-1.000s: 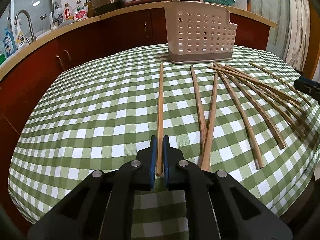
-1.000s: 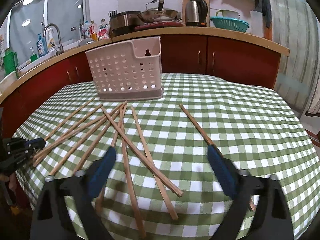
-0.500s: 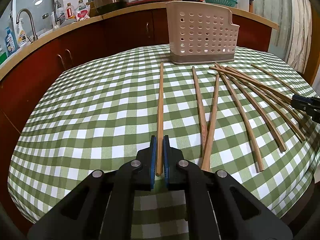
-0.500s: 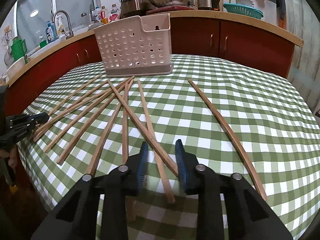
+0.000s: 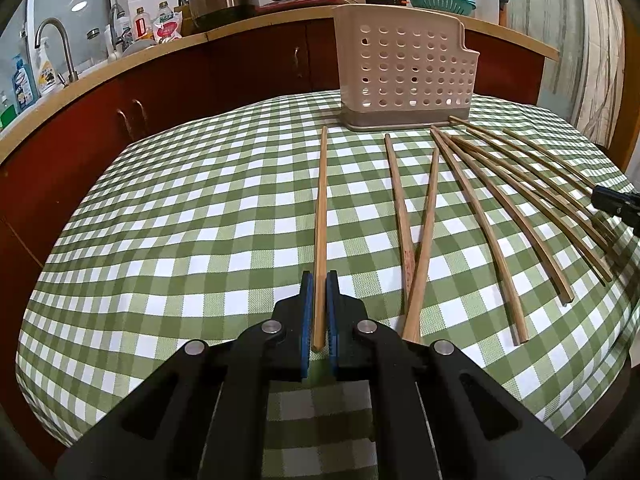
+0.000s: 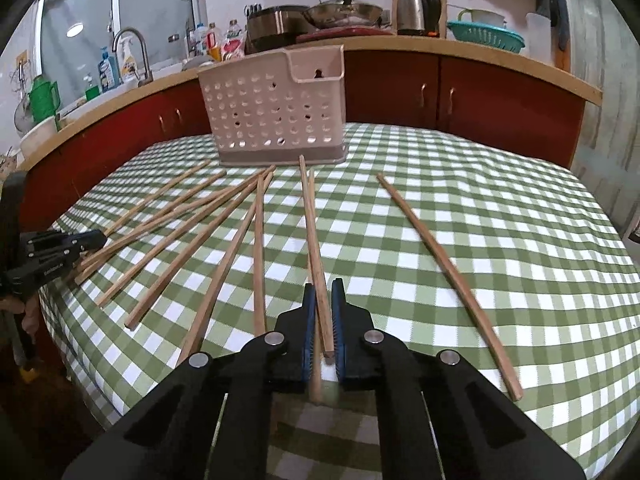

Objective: Organize utensils
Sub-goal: 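Close the right tool on another chopstick while the left tool holds its chopstick, then lift both held chopsticks upright and carry them toward the plastic holder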

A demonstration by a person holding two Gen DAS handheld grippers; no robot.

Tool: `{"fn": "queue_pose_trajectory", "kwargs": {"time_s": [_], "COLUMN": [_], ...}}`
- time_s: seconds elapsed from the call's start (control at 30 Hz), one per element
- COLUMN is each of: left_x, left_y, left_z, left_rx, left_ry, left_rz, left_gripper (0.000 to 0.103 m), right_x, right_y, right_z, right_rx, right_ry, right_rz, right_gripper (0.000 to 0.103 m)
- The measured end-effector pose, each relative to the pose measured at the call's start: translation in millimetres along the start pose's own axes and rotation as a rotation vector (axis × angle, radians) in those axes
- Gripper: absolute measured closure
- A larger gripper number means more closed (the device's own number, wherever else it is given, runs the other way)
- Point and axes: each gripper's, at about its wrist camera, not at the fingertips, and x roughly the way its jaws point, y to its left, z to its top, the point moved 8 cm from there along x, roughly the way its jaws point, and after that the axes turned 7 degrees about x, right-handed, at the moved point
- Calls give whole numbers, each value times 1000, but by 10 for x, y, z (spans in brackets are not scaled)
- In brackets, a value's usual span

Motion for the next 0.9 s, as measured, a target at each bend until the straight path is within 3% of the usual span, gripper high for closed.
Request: {"fn": "queue_pose_trajectory", "kwargs": {"time_s": [0.47, 0.5, 0.57, 0.6, 0.9], "left_x": [-36, -37, -37, -39, -52], "left_y": [-2, -1, -4, -5, -3], "left_z": [-59, -60, -64, -70, -98], "left_rx": [-12, -14, -15, -15, -21], "left_ry": [-3, -2, -2, -2, -3], "left_rz": [20, 18, 19, 20, 19], "left_gripper": [96, 96, 96, 96, 96], "right_x": [-61, -62, -67, -72, -128], "right_y": [-296, -309, -350, -377, -359], "right_z": [-133, -130, -127, -134, -227], "right_rx": [27, 38, 53, 61, 31], "right_ry": [-43, -45, -50, -52, -72], "right_rz": [-58, -59, -75, -79, -91], "right_gripper": [96, 95, 80, 78, 76]}}
